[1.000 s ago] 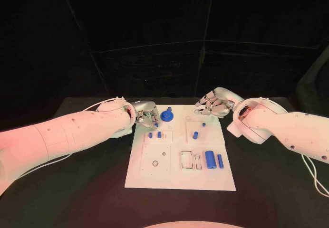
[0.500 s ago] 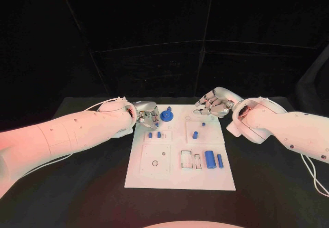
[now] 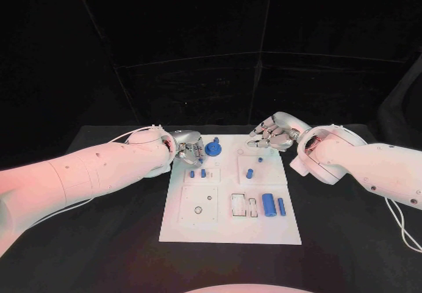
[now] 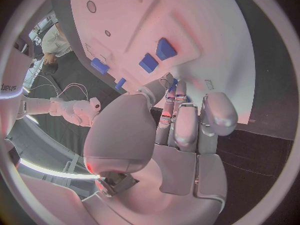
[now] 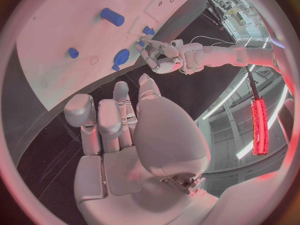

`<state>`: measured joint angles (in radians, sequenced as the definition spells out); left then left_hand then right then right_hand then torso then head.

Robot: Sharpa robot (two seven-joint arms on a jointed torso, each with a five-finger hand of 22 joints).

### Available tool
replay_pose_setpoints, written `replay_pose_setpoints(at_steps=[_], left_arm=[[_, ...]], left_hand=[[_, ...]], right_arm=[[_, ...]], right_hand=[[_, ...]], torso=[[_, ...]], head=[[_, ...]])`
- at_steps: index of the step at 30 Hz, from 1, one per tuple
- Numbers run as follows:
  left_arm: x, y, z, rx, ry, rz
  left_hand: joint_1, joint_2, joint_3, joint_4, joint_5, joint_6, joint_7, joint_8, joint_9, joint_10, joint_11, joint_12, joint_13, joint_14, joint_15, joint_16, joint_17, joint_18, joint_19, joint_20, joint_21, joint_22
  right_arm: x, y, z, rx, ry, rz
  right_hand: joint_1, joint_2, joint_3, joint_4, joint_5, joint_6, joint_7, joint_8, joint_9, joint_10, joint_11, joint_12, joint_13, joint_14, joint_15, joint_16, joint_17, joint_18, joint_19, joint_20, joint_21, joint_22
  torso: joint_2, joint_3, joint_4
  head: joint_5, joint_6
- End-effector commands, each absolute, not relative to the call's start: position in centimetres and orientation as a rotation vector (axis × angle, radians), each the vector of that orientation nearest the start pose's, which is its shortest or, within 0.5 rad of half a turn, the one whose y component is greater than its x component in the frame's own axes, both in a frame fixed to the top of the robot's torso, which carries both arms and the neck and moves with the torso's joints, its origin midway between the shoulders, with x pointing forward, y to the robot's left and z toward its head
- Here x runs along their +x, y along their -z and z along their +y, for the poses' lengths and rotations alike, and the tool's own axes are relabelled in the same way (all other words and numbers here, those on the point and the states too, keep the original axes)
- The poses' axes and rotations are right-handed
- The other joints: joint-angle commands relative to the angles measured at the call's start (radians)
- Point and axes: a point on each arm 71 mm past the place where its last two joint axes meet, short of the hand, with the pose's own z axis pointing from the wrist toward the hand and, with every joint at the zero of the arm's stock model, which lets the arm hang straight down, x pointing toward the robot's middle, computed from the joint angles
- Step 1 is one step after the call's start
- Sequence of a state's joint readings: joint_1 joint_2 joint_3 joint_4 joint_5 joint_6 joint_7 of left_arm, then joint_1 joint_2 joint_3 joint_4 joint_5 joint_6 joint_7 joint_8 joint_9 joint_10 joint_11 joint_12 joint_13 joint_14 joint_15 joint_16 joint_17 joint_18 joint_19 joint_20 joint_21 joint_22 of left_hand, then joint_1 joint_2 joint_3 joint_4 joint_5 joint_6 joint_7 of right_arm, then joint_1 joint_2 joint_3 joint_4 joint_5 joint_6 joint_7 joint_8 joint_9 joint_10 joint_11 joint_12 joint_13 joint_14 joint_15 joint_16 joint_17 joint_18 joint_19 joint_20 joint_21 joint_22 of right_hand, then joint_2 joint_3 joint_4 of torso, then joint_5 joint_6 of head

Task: Assemble the parts on the task board

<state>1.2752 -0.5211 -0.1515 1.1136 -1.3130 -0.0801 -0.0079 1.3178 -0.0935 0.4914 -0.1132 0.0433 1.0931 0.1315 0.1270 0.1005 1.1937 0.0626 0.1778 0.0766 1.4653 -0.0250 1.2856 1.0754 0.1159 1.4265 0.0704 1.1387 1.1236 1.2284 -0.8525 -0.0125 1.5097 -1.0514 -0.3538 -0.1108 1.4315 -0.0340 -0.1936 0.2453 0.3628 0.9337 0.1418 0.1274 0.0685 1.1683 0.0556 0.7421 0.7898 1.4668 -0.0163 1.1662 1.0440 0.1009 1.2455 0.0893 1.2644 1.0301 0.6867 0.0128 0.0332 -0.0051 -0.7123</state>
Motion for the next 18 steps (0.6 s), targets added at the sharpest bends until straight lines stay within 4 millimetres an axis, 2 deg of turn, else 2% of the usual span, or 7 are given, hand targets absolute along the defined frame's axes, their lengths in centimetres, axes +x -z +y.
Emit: replay_pose_setpoints(at_steps=[1,7,13,18], left_arm=[[54.7,21.9,14.8,0.235,0.621,1.945],[54.7,21.9,15.1,0.233,0.619,1.945],[54.7,21.7,15.4,0.222,0.62,1.923],[54.8,21.6,15.9,0.207,0.615,1.904]], left_hand=[[-0.01,-0.005,0.005,-0.001,0.004,-0.013,0.006,-0.011,-0.004,-0.009,0.005,-0.011,-0.003,0.025,0.005,-0.002,-0.003,-0.015,-0.001,0.006,0.003,0.001],[-0.017,-0.019,0.005,-0.004,0.004,-0.042,0.01,-0.034,-0.015,-0.024,0.012,-0.026,-0.007,0.023,0.01,-0.003,-0.009,-0.015,-0.002,0.01,0.005,0.005],[-0.027,-0.038,0.004,-0.008,0.004,-0.114,0.013,-0.068,-0.035,-0.061,0.017,-0.053,-0.012,0.021,0.014,-0.004,-0.02,-0.015,-0.004,0.015,0.004,0.005],[-0.033,-0.049,-0.003,-0.009,0.004,-0.166,0.016,-0.068,-0.038,-0.106,0.028,-0.078,-0.013,0.017,0.023,-0.008,-0.033,-0.011,-0.012,0.022,-0.016,-0.013]], right_arm=[[50.0,16.4,-21.5,0.271,-0.81,1.698],[50.0,16.4,-21.7,0.274,-0.806,1.697],[50.1,16.5,-21.9,0.273,-0.796,1.7],[50.3,16.7,-22.2,0.224,-0.761,1.72]], right_hand=[[-0.005,0.004,-0.004,0.005,0.003,-0.007,0.001,0.005,0.001,-0.005,-0.001,0.003,-0.001,0.003,-0.004,-0.005,-0.001,0.012,-0.007,0.001,-0.006,-0.003],[-0.005,0.004,-0.005,0.005,0.002,-0.007,0.002,0.006,0.001,-0.01,-0.001,-0.005,-0.009,0.003,-0.004,-0.008,-0.003,0.013,-0.009,0.001,-0.009,-0.008],[0.01,0.009,-0.008,0.007,-0.002,-0.007,0.002,0.011,0.001,-0.047,0.0,-0.059,-0.058,0.004,-0.002,-0.015,-0.003,0.016,-0.017,0.001,-0.021,-0.023],[0.076,0.024,0.001,-0.007,-0.043,0.02,0.003,0.026,0.001,-0.086,0.004,-0.205,-0.194,-0.015,-0.001,-0.113,-0.104,0.028,-0.051,0.003,-0.072,-0.091]], torso=[[-0.001,-0.0004,0.0015],[0.0,-0.0007,0.0018],[0.0,-0.0008,0.0016],[-0.001,-0.0011,0.0023]], head=[[-0.001,-0.001],[-0.003,-0.002],[-0.002,-0.002],[-0.003,-0.001]])
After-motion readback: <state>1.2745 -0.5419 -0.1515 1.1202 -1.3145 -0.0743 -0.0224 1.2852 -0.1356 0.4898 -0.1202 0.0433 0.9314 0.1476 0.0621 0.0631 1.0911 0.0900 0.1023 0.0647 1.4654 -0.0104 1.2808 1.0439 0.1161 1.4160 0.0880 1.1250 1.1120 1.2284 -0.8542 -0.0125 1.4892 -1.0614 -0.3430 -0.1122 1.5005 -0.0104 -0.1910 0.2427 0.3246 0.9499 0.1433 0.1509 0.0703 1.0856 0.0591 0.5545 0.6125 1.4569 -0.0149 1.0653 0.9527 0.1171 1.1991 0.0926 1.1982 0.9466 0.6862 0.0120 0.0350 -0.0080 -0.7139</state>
